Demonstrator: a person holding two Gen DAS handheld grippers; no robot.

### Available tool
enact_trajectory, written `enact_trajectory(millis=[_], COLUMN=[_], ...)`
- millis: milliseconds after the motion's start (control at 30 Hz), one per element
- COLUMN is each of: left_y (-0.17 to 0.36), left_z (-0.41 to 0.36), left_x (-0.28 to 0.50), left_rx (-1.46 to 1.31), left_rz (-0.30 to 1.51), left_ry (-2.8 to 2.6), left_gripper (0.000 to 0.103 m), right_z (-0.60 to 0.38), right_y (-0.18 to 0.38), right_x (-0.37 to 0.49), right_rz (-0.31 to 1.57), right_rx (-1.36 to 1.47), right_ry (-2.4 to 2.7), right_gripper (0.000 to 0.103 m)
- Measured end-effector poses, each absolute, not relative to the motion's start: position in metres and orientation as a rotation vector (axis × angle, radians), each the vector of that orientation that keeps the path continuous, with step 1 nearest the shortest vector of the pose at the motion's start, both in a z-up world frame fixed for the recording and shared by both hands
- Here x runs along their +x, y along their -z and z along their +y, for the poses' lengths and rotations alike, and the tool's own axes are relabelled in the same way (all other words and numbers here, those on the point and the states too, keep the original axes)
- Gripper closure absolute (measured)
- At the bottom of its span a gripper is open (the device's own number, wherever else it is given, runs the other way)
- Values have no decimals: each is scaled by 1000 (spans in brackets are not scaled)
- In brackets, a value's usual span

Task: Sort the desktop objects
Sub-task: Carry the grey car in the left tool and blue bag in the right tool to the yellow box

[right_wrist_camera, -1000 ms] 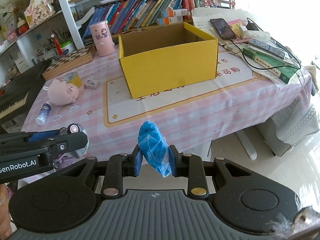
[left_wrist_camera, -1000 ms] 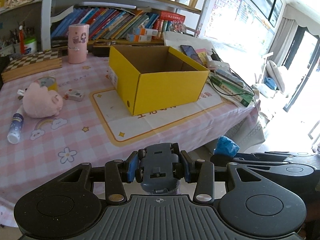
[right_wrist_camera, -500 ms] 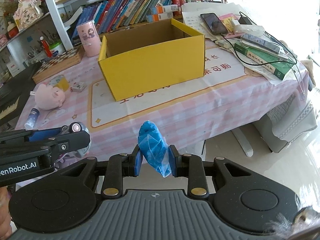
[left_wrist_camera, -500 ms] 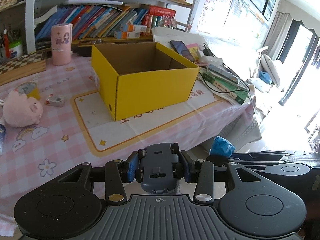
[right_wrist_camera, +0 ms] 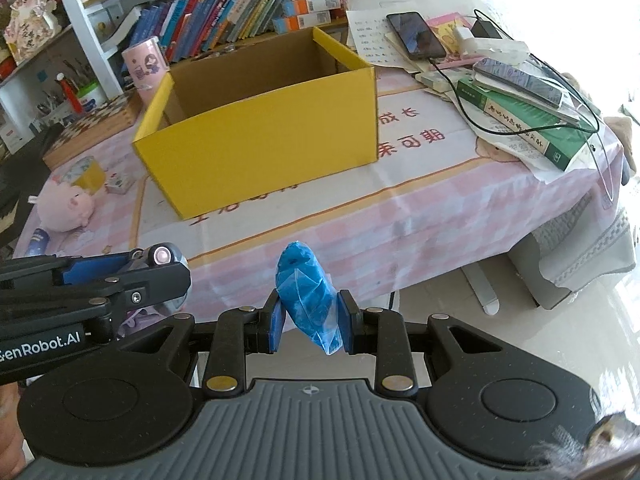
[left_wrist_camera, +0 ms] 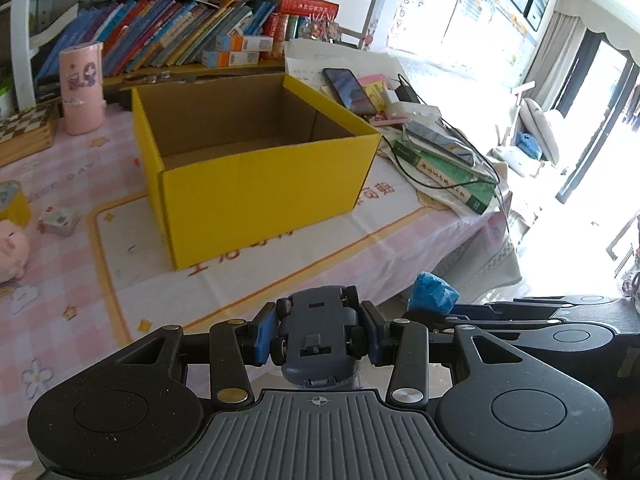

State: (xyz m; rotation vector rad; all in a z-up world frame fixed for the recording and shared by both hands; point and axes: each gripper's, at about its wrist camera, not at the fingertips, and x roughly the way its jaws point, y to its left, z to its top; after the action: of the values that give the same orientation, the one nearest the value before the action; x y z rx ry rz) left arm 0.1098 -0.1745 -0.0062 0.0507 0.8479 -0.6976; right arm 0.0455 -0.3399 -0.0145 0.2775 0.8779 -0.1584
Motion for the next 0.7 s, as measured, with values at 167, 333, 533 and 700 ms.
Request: enact_trajectory(millis=[167,333,533,700], left_y=[-3,-21,-50,-63], left_z=[-197,-216,-223,-222], left_x=[119,130,160,192], left_rx=[58,71,27,0], left_rz=[803,729,611,556], left_ry=[677,632,541,460], left_gripper=[61,61,61,61], right_z=[-359,-370,-389,-404], right_y=[8,-9,-39,-54], right_x=[61,83,118,157], right_rz=[859,785,661,598], right_rx=[234,127,66,50], right_ry=[130,66,-12,-80], right_gripper=[78,78,78,78])
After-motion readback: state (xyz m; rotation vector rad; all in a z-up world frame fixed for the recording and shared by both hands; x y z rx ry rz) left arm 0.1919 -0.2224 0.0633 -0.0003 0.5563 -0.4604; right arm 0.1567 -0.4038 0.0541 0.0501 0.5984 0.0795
